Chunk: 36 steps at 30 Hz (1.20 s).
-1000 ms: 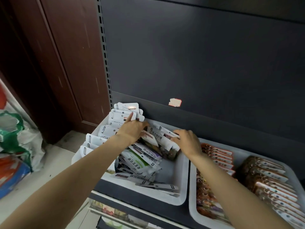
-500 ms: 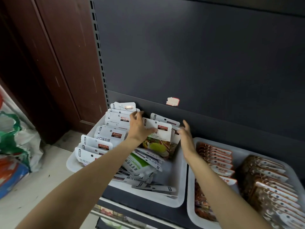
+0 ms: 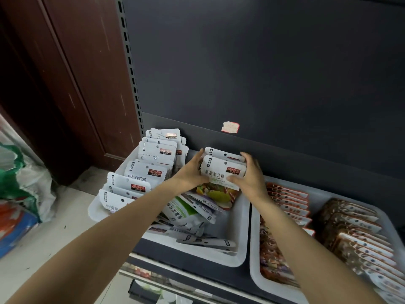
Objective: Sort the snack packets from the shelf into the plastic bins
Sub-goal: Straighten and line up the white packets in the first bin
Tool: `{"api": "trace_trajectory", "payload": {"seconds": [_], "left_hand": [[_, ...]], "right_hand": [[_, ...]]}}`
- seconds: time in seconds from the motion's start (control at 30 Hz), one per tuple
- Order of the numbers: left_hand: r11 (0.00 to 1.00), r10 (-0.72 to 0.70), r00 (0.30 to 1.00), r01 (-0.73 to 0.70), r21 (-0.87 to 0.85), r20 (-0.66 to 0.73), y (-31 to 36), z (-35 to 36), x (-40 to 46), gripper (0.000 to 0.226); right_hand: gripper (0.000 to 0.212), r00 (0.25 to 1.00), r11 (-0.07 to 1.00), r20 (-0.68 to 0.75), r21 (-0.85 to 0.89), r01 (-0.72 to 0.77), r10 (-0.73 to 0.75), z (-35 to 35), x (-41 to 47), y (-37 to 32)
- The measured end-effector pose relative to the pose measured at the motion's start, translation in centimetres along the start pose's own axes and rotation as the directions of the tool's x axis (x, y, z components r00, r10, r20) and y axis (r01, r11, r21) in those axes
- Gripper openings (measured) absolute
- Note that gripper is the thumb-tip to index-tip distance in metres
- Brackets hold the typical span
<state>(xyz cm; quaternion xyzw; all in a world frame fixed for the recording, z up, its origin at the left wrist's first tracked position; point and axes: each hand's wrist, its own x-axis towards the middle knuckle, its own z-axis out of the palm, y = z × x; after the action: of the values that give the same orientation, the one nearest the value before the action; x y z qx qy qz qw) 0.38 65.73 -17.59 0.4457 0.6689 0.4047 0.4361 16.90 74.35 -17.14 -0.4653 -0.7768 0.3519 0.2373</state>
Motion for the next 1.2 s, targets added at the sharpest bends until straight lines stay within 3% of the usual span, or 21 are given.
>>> {"api": "trace_trajectory", "payload": {"seconds": [0.13, 0.3, 0.4, 0.47, 0.6, 0.73, 0.83, 0.9, 0.97, 1.07, 1.2], "left_hand": [[0.960, 0.044, 0.998, -0.026, 0.279, -0.055, 1.1, -1.2, -1.9, 0.092], [0.788, -0.061, 0.963, -0.115, 0.604, 0.263, 2.2, -3.5, -6.0, 0.090], [0.654, -0.093, 0.951, -0.166, 0.739, 0.295, 1.6, -3.8, -6.3, 0.058], [0.646, 0.013, 0.977, -0.171, 0.744, 0.214, 1.4, -3.3, -5.9, 0.030], [0.734, 0.130, 0.990, -0.061, 0.676, -0.052, 2.8, -0.9, -4.6, 0.028], [0.879, 0.075, 0.961, 0.062, 0.472, -0.266, 2.9, 1.9, -3.2, 0.031], [0.935, -0.026, 0.942, 0.141, 0.327, -0.333, 2.4, 2.5, -2.4, 0.058], [0.946, -0.078, 0.956, 0.160, 0.283, -0.282, 2.6, 2.2, -2.0, 0.084], [0.976, -0.125, 0.979, 0.151, 0.156, -0.164, 2.9, 1.7, -1.8, 0.098], [0.987, -0.136, 0.990, 0.134, -0.093, -0.025, 3.0, 1.4, -1.4, 0.094], [0.973, -0.113, 0.992, 0.101, -0.208, -0.046, 2.3, 0.9, 0.1, 0.098]], "right_hand": [[0.067, 0.993, 0.974, 0.013, -0.194, 0.114, -0.113, 0.4, -1.2, -0.3], [0.046, 0.994, 0.969, 0.041, -0.221, 0.109, -0.103, -0.3, -1.3, -1.0], [0.049, 0.996, 0.984, 0.055, -0.165, 0.071, -0.063, -0.6, -1.4, -1.2], [0.049, 0.999, 0.996, 0.049, -0.084, 0.023, -0.019, -0.7, -1.4, -1.4], [0.047, 0.992, 0.957, -0.011, 0.264, -0.118, 0.125, -1.4, -1.9, -1.8], [0.061, 0.970, 0.844, -0.017, 0.495, -0.204, 0.244, -1.6, -2.9, -1.9], [0.097, 0.972, 0.923, 0.134, 0.312, -0.224, 0.191, -0.4, -3.8, -1.4], [0.120, 0.979, 0.967, 0.158, 0.200, -0.159, 0.128, 0.7, -3.7, -0.6], [0.123, 0.986, 0.979, 0.121, 0.152, -0.135, 0.117, 1.3, -3.1, -0.1], [0.118, 0.992, 0.988, 0.086, 0.114, -0.102, 0.092, 1.5, -2.0, 0.0], [0.113, 0.997, 0.999, 0.083, 0.048, -0.002, -0.002, 1.3, -0.6, -0.2]]}}
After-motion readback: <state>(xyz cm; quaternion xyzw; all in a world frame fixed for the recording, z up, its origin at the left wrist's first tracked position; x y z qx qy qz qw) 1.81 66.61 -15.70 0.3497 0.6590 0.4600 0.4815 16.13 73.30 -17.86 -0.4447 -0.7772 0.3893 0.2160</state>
